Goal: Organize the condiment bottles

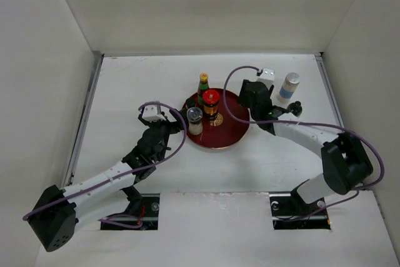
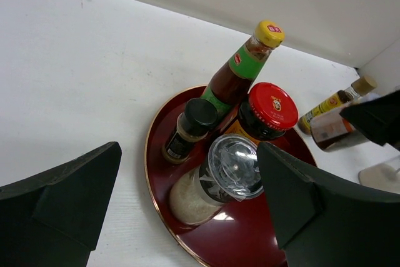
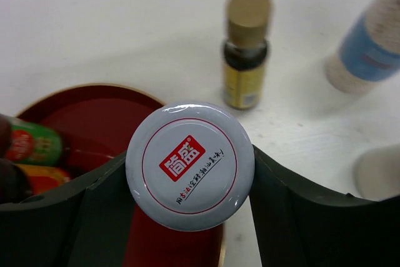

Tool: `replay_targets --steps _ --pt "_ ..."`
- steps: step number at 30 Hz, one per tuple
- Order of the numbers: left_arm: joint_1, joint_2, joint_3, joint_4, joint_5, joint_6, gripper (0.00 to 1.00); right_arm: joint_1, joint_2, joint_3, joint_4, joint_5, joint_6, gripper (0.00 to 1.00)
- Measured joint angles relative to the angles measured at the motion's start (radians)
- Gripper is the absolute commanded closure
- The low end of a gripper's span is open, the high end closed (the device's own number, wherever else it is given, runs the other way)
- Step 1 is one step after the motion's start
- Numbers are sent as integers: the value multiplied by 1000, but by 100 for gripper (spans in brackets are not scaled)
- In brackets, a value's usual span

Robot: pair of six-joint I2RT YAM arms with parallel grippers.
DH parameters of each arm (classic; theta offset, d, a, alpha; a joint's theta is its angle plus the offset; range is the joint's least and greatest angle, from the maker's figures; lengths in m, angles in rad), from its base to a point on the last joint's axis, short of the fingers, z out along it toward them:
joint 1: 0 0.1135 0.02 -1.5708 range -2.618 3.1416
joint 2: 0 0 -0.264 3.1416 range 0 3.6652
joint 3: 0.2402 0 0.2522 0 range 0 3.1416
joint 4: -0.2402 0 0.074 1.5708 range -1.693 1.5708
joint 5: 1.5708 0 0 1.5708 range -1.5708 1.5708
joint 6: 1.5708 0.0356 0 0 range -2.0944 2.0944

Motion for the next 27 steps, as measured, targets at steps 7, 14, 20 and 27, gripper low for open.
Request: replay_targets --steps 7,14,20,27 --pt "0 11 0 3 0 0 10 38 219 154 13 -69 21 51" --pt "0 22 0 3 2 0 10 47 362 245 6 -90 57 32" --pt "-2 22 0 6 1 0 10 50 351 251 5 -91 89 18" --pt "-4 22 0 9 2 0 10 39 157 244 -50 -88 105 18"
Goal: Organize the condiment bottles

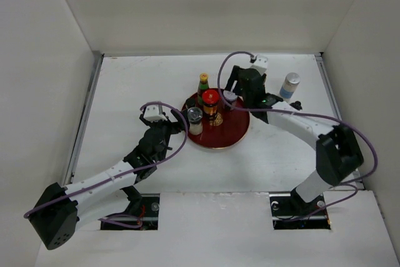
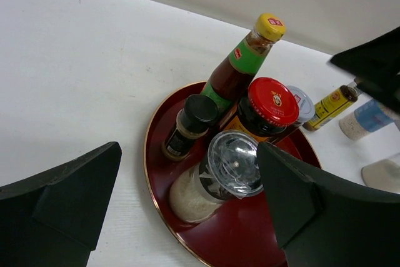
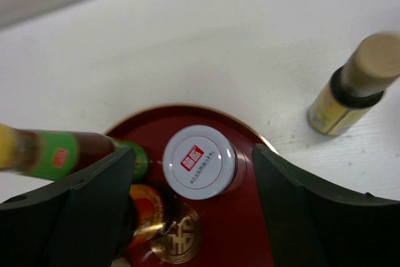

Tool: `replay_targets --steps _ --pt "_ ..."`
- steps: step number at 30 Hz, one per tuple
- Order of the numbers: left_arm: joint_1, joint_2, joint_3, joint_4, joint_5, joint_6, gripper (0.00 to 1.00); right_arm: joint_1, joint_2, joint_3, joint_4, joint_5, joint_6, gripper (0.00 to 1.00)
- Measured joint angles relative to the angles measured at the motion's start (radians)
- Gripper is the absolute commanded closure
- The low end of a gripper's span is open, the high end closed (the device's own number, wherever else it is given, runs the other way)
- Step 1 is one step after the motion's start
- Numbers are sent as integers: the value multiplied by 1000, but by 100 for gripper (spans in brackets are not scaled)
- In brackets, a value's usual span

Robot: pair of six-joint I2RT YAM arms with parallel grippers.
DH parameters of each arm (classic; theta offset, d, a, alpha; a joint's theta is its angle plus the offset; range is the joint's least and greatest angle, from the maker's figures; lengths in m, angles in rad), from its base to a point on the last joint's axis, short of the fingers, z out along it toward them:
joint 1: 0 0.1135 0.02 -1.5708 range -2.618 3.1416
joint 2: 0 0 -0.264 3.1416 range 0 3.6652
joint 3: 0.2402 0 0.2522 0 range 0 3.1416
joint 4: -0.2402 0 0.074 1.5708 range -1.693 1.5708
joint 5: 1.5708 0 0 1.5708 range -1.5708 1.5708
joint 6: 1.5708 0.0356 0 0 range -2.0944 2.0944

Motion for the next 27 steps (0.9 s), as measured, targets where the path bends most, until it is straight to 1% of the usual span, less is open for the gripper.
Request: replay_targets --steps 3,6,9,13,14,17,19,23,25,27 --pt "-1 0 0 0 0 0 10 -45 -119 -8 0 8 -6 18" --pt "-1 5 0 2 0 0 10 -122 -168 -10 8 29 -28 17" --pt "-2 11 0 4 0 0 10 -191 -129 -8 6 45 -57 17" --pt "-2 21 0 14 0 0 10 -231 -4 1 -16 39 -92 19" --pt "-2 24 0 15 0 0 10 -232 26 6 -23 34 -99 22" --pt "-2 29 0 21 0 0 10 -231 108 21 -40 26 -121 37" --pt "-2 38 0 24 0 0 10 -231 138 27 -32 26 -134 49" --pt "-2 54 0 30 1 0 10 -231 172 51 -10 39 -167 66" --pt "-2 60 0 31 1 0 10 -228 183 58 0 57 -190 70" --pt "-7 60 0 31 2 0 10 -222 183 57 5 80 -214 71"
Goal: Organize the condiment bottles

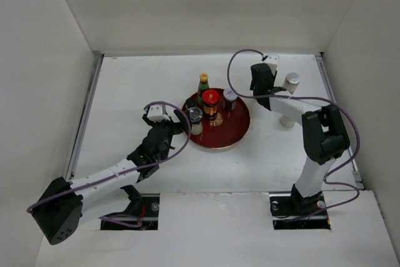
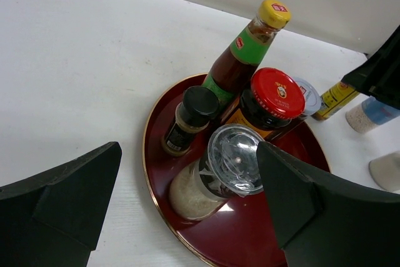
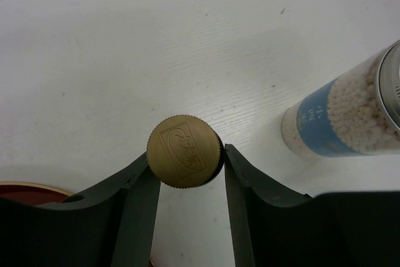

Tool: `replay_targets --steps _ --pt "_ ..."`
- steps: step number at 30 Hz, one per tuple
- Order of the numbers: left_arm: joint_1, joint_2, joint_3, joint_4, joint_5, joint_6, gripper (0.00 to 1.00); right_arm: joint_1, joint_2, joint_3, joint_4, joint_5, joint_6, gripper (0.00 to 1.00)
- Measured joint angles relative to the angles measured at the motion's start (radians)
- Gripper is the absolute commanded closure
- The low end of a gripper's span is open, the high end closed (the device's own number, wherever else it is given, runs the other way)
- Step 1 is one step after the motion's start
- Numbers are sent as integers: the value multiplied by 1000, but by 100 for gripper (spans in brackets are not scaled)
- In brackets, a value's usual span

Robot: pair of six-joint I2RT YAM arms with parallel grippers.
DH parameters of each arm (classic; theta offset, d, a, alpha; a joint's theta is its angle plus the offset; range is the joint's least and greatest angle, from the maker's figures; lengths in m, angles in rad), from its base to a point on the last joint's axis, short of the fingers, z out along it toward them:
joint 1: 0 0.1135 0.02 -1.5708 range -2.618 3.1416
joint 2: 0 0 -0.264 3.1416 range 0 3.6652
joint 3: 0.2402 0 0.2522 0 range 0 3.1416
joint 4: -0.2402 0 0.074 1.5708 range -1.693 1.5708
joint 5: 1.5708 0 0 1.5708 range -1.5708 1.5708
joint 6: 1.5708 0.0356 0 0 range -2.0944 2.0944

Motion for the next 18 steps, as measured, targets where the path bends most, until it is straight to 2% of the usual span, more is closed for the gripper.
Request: replay_targets --steps 8,13,18 --pt "-8 0 0 4 3 0 10 22 -75 -81 37 34 -37 69" --pt "-12 0 0 4 3 0 10 65 -242 -188 38 62 -37 69" --pt "-13 -7 0 3 3 0 10 185 -432 -297 41 98 -31 68"
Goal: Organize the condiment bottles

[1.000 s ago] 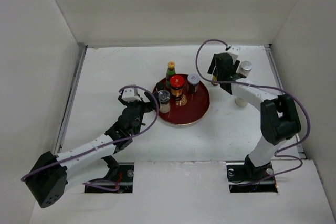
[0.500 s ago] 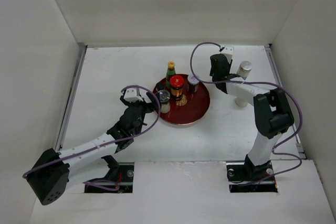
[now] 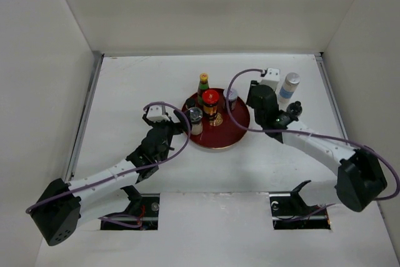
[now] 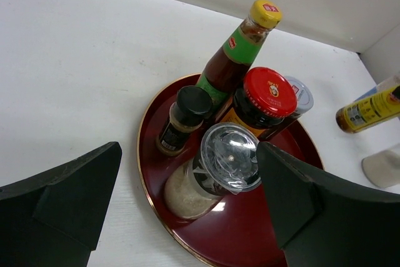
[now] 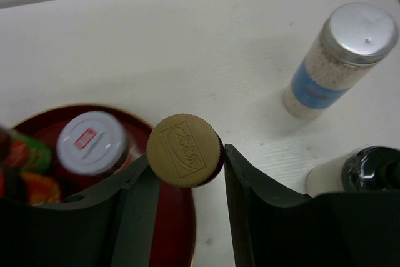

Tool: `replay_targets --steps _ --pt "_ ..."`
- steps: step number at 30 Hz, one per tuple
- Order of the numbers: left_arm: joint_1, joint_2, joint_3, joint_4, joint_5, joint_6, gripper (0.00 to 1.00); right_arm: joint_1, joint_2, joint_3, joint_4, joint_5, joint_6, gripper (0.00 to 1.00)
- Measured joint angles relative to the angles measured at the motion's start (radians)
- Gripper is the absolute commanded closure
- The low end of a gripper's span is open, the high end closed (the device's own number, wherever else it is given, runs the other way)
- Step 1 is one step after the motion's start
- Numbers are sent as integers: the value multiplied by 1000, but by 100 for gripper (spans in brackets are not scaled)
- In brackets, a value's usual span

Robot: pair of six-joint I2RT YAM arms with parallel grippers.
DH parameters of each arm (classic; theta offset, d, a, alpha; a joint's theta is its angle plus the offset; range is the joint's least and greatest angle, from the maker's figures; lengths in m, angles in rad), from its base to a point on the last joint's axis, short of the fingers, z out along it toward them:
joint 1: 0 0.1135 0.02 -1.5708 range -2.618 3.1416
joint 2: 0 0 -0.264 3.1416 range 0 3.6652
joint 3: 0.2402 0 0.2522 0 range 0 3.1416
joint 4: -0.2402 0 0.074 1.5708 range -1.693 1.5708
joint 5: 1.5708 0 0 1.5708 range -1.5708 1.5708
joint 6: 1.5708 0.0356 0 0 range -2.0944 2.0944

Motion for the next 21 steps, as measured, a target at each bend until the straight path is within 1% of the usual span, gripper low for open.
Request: replay_targets --steps 4,7,10,13,18,21 --pt "8 -34 -1 0 -3 0 11 156 -80 -43 -7 13 32 68" --pt "19 -52 -2 0 -8 -1 11 273 -77 -48 -8 13 66 68" --pt "27 -72 -15 0 -19 -5 11 362 -47 -47 -3 11 97 68" --pt "37 -93 -34 -1 -27 -13 11 413 11 -47 18 11 114 68" --pt "51 -97 -38 -2 -31 -29 11 452 137 -44 71 12 128 67" --pt "52 -90 -38 -3 -31 -38 10 477 199 -41 104 25 134 64"
